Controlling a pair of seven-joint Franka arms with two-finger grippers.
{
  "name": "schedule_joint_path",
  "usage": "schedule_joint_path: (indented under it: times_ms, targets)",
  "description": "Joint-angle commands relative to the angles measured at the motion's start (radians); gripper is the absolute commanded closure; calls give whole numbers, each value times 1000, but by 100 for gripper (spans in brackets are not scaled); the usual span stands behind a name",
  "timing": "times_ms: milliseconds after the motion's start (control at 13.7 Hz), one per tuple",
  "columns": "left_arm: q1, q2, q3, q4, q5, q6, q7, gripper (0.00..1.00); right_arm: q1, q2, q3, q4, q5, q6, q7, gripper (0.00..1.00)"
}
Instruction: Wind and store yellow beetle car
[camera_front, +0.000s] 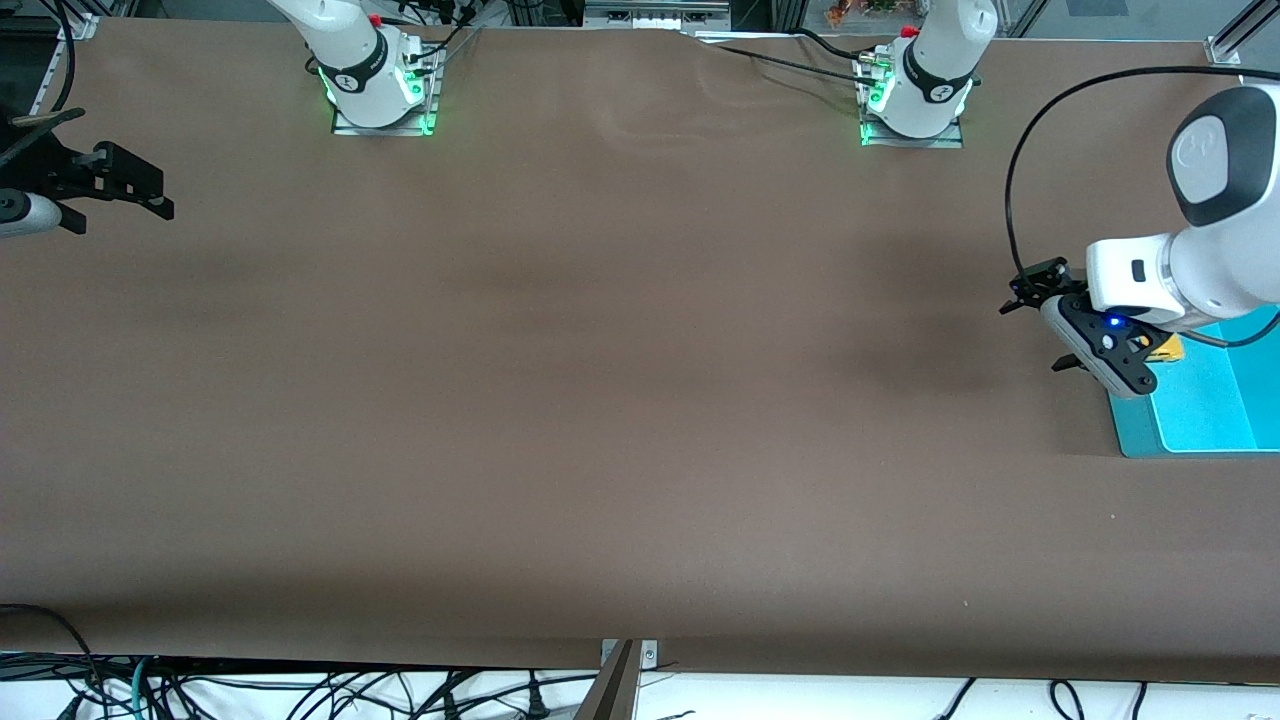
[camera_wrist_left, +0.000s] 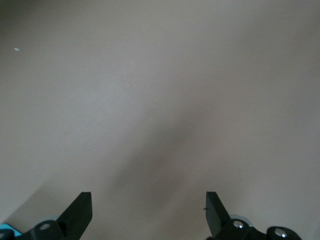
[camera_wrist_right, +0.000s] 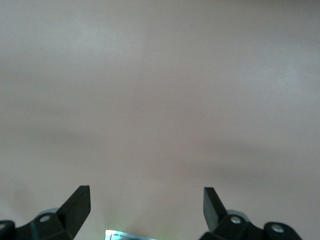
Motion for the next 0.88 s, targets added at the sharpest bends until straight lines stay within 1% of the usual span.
schedule_joint_path:
  times_ms: [0,73,219,438,583,802]
  targets:
    - [-53,-52,11,7,44,-28,-205,0,-3,15,1,35,-11,-20,-1,0]
    - [-73,-61,11,27,73,-56,-290,0,-6,16,-2,35,-11,-20,-1,0]
    - [-102,-61,10,105,133,-155,-466,0,-9,17,-3,35,-12,-20,0,0]
    - [-126,-61,11,122,130,-220,-741,0,-13,24,-6,35,-14,-20,2,0]
    - [-124,-62,13,136,120,-258,-804,0,-17,29,-5,35,-18,-20,4,0]
    - [-110,-65,14,141,101,-268,-800,0,-9,41,-3,33,-23,-18,2,0]
